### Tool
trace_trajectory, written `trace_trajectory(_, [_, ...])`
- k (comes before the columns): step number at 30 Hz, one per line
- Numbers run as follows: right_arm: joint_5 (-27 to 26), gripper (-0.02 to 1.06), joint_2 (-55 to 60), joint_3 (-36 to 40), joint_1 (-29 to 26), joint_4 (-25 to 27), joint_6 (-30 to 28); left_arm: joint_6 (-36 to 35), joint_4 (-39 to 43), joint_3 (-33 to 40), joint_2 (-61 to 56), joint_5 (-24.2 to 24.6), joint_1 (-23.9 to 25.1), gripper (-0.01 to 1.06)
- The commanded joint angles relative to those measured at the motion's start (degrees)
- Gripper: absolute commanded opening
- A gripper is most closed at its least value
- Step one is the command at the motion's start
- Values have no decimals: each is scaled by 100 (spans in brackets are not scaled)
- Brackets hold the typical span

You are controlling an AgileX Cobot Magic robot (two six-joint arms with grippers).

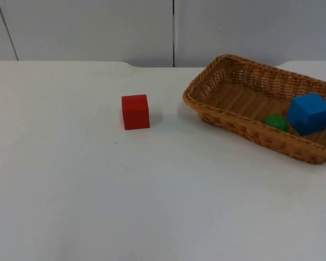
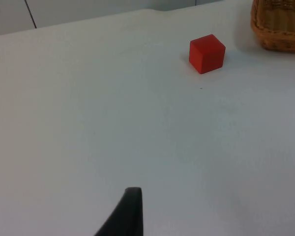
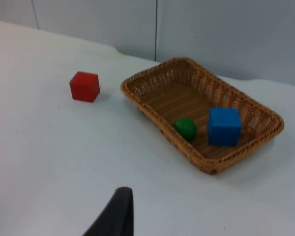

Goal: Place all geometric objects except the red cube into the basket.

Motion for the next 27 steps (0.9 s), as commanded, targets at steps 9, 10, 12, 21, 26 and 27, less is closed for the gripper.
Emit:
trace_trajectory(9, [664,103,-25,57,4,-230,160,4,-59,28,-26,-59,10,105])
trace_trajectory(10, [654,103,-25,57,4,-272,211,4,-59,28,-26,-59,10,105])
trace_trajectory(12, [656,103,-25,57,4,-285,236,4,-59,28,-26,-59,10,105])
trace_trajectory(21, [622,103,-25,68,4,-900,1091,4,-59,28,-26,-59,10,105])
trace_trajectory(26, [622,103,-25,68,4,-900,1080,4,-59,28,-26,-59,10,105])
trace_trajectory(27, [622,103,-25,68,4,-900,1080,4,-59,28,-26,-59,10,105])
